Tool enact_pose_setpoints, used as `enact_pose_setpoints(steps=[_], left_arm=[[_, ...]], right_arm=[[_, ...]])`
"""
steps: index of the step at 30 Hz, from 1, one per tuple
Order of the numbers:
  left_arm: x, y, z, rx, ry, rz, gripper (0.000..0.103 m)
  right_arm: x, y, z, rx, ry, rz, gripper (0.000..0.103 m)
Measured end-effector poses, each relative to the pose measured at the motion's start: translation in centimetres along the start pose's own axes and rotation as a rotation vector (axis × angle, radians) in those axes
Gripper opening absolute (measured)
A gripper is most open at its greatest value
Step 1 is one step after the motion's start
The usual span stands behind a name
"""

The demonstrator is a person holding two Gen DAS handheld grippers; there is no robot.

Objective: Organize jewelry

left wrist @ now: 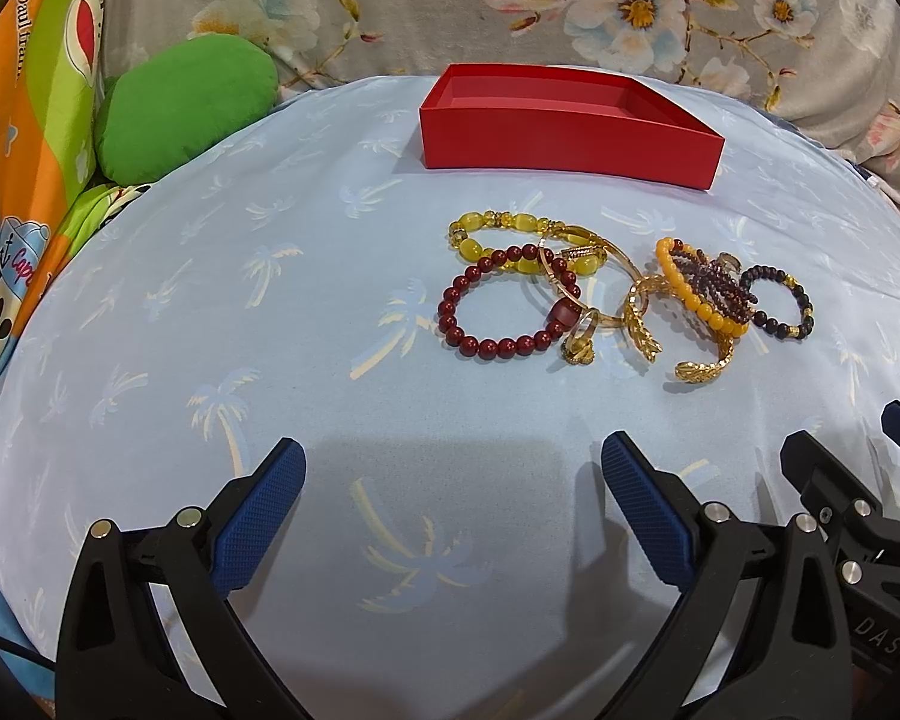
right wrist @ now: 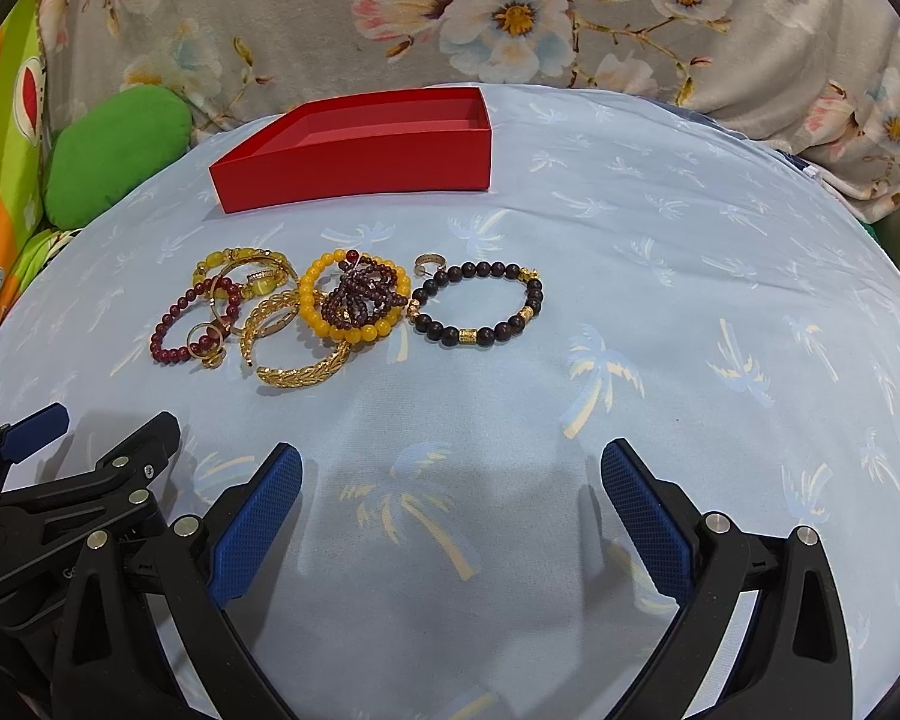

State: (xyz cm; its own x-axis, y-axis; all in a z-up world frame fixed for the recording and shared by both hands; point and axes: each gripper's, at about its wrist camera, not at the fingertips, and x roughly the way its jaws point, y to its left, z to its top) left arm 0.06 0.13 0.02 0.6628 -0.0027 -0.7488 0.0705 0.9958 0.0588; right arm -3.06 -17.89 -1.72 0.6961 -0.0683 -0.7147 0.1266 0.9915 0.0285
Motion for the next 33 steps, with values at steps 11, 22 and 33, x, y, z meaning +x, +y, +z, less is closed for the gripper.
enact_pose_setpoints(steps=[11,22,33], left_arm=[[-0.10,0.17,0.03,0.000,-0.001,0.001,0.094],[-0.13,0.08,-0.01,0.001,-0.003,0.003,0.094],[-0.15,0.10,-0.02,0.001,-0.003,0.002,0.094]], right_arm=[[-0.04,-0.02,-0.03,0.000,-0.001,0.000,0.096],[-0.04,0.02,0.01,0.000,-0.001,0.000,0.096],[-0.06,-0.01,0.05,0.000,-0.001,0.000,0.096]])
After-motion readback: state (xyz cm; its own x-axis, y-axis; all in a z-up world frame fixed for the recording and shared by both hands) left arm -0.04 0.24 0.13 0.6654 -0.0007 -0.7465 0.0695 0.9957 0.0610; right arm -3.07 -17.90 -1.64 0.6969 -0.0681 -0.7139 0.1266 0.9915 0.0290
